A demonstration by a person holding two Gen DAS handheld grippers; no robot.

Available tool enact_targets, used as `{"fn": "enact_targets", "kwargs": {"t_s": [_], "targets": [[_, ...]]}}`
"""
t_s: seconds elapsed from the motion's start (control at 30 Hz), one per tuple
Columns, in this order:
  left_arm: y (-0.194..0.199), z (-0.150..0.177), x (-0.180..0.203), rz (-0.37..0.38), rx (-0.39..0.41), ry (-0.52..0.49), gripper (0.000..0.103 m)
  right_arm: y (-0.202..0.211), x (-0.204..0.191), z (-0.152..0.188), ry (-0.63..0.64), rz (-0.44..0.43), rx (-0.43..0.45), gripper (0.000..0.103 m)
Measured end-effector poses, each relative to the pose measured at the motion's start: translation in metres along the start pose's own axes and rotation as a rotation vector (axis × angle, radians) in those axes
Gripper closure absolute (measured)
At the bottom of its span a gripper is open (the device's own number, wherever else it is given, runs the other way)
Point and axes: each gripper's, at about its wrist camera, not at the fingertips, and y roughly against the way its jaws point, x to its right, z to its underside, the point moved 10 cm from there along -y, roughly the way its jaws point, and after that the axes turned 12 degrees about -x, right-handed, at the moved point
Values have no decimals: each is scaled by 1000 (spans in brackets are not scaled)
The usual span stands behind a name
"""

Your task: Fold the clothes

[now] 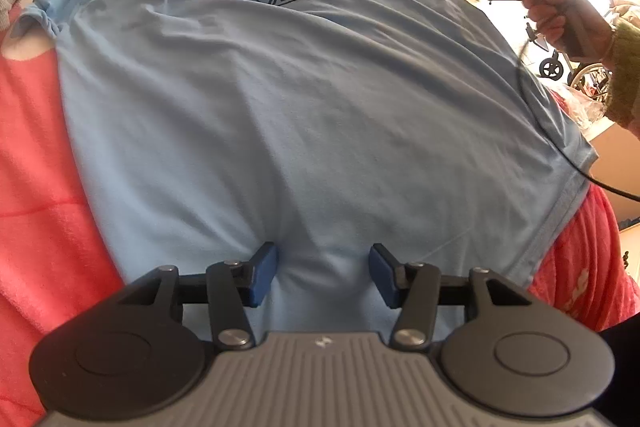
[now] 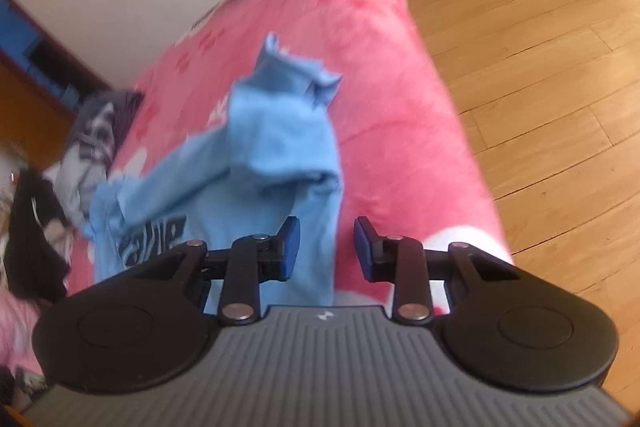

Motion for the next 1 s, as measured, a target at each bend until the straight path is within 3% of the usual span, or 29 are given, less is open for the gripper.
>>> {"fn": "enact_targets", "kwargs": {"t_s": [0.07, 0.1, 0.13, 0.33, 0.47, 0.63, 0.7, 0.9, 1.0], "targets": [[0, 0, 0, 0, 4, 5, 50, -9, -5, 0, 26, 14, -6, 78], [1, 0, 0, 1, 6, 8, 50, -13, -8, 0, 40, 21, -8, 97], [1, 0, 0, 3, 8, 11, 50, -13, -7, -2, 48, 39, 3, 101], [1, 1, 0, -3, 13, -1, 50, -19, 1, -16, 87, 149, 50, 101], [2, 0, 0, -6, 9, -24, 50, -10, 14, -15, -31, 93, 62, 97], [3, 2, 1, 7, 16, -36, 50, 60, 23, 32, -73, 37, 56, 82], [3, 2, 1, 11, 16, -39, 50, 86, 30, 71, -69, 25, 6, 79], [2, 2, 2, 15, 14, -39, 50, 127, 55, 200, -161, 102, -160, 78], [3, 1, 2, 9, 9, -40, 50, 134, 59, 239, -220, 102, -178, 78]]}}
